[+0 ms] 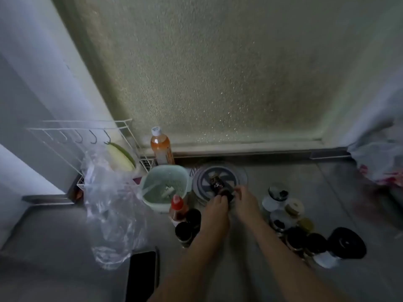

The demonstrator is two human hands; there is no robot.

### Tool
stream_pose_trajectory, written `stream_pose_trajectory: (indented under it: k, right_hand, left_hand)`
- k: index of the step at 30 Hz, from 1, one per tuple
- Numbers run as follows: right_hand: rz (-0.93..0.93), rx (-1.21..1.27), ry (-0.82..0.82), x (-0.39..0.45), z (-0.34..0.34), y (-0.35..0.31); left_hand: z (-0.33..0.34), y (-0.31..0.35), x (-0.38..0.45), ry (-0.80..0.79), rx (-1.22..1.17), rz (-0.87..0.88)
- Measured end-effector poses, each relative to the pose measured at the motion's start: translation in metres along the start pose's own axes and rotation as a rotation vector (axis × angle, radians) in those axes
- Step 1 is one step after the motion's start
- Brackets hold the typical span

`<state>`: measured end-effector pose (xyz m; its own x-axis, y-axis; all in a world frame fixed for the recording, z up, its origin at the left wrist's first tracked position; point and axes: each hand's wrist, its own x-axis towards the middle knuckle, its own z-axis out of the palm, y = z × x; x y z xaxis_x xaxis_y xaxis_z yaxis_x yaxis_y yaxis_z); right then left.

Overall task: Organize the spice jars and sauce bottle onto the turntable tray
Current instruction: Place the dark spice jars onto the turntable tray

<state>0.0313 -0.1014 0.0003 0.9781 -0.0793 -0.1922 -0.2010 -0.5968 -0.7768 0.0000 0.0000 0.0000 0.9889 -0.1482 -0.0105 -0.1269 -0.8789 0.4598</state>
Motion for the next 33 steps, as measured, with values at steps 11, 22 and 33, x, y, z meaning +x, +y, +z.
stream_pose_trajectory:
  k: [11, 22, 33]
  right_hand:
    - [-0.240, -0.151, 0.264, 0.021, 0.054, 0.054]
    - [-0.353, -0.198, 0.431, -0.001, 0.062, 0.071]
    - [-0.211, -0.200, 0.296, -0.090, 0.051, 0.081]
  left_hand:
    - [0.076, -0.037, 0.025, 0.339, 0.030, 0.151]
    - [0.093, -0.051, -0.001, 0.515, -0.037, 0.407]
    - [0.092, -0.038, -0.103, 0.466, -0.121, 0.406]
